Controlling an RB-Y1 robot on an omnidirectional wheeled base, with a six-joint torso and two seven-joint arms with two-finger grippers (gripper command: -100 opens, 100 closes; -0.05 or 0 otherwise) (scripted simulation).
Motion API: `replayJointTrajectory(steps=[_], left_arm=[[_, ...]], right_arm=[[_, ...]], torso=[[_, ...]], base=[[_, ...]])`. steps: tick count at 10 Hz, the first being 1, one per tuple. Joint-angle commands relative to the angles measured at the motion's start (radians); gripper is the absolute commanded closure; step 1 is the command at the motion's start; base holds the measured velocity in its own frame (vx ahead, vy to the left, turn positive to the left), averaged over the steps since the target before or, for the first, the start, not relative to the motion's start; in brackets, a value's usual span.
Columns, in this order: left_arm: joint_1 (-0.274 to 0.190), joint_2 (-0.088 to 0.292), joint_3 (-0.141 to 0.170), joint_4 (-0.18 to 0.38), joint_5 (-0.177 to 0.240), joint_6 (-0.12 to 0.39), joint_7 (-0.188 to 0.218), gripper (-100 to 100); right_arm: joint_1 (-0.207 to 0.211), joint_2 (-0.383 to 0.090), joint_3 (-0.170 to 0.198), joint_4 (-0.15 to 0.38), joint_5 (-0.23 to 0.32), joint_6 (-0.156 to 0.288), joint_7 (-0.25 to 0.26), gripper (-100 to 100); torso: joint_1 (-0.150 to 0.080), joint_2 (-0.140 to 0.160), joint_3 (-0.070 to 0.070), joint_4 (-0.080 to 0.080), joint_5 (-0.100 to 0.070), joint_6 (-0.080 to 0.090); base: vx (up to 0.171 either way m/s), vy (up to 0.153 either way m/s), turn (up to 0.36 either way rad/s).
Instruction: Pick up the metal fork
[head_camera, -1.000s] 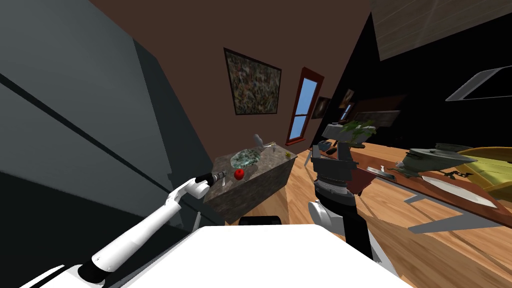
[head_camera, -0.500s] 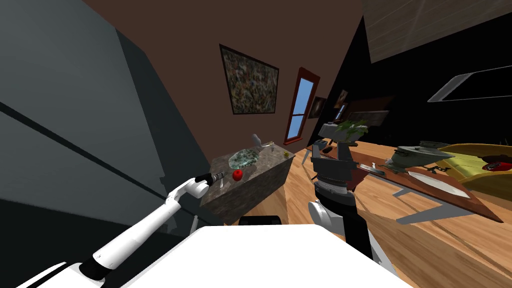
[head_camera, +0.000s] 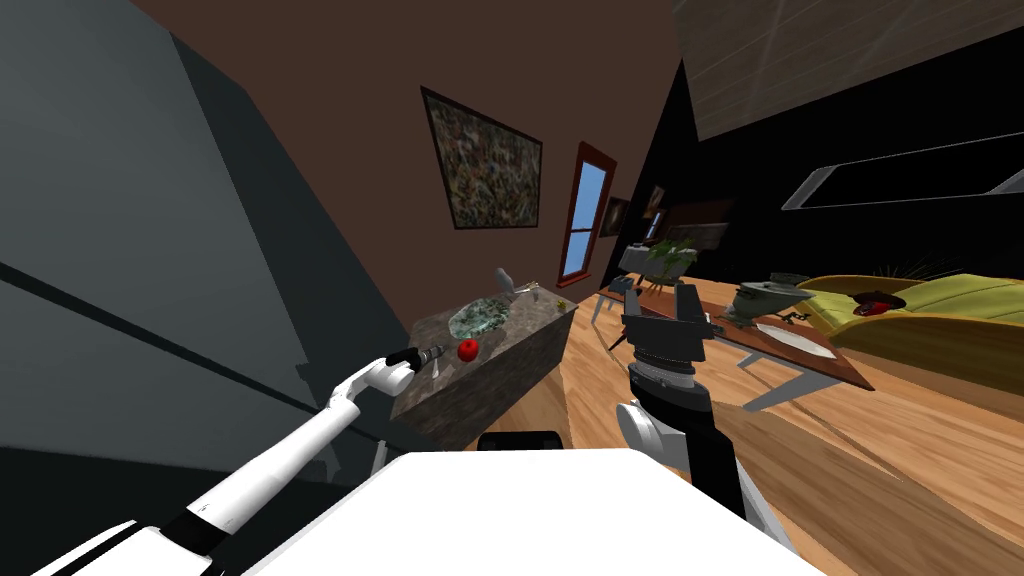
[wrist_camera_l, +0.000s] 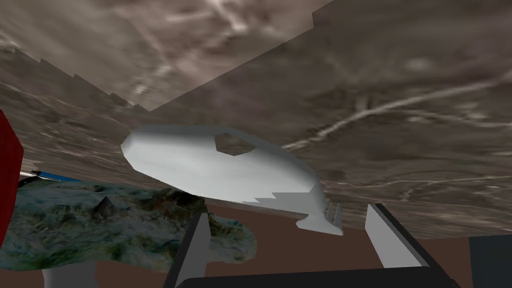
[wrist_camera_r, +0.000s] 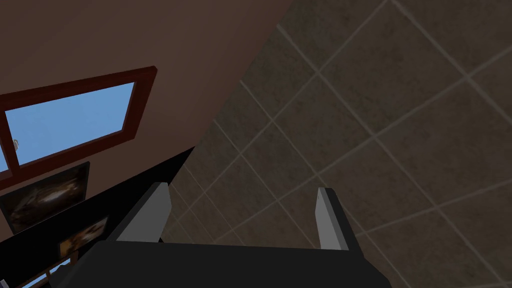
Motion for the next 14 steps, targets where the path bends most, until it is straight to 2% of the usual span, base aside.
replayJointTrajectory(steps=[1, 5, 6, 7, 12, 13, 14], left_arm=[[0.0, 0.0, 0.0, 0.0, 0.0, 0.0, 0.0, 100], [0.001, 0.0, 0.0, 0.001, 0.001, 0.001, 0.002, 100], [0.001, 0.0, 0.001, 0.0, 0.001, 0.001, 0.002, 0], [0.007, 0.002, -0.002, -0.038, -0.004, 0.019, 0.001, 100], [0.015, 0.003, -0.021, -0.138, -0.01, 0.063, -0.009, 100], [0.013, 0.005, -0.02, -0.124, -0.006, 0.055, -0.01, 100], [0.013, 0.005, -0.02, -0.125, -0.006, 0.056, -0.011, 0]], right_arm=[[0.0, 0.0, 0.0, 0.0, 0.0, 0.0, 0.0, 0], [0.0, 0.0, 0.0, 0.0, 0.0, 0.0, 0.0, 0], [0.0, 0.0, 0.0, 0.0, 0.0, 0.0, 0.0, 0], [0.0, 0.0, 0.0, 0.0, 0.0, 0.0, 0.0, 0], [0.0, 0.0, 0.0, 0.0, 0.0, 0.0, 0.0, 0], [0.0, 0.0, 0.0, 0.0, 0.0, 0.0, 0.0, 0], [0.0, 0.0, 0.0, 0.0, 0.0, 0.0, 0.0, 0]], torso=[[0.0, 0.0, 0.0, 0.0, 0.0, 0.0], [0.0, -0.001, -0.001, 0.0, 0.0, 0.001], [0.0, -0.001, -0.001, 0.0, 0.0, 0.001], [0.0, -0.001, -0.001, 0.0, 0.0, 0.001], [0.0, -0.003, -0.002, -0.001, 0.0, 0.0], [0.0, -0.003, -0.002, -0.001, 0.0, 0.0], [0.0, -0.003, -0.002, -0.001, 0.0, 0.001]], base=[[-0.003, 0.001, 0.015], [0.0, 0.0, 0.0], [0.0, 0.0, 0.0], [0.023, 0.005, 0.208], [0.04, -0.001, 0.176], [0.015, -0.004, 0.029], [0.0, 0.0, 0.0]])
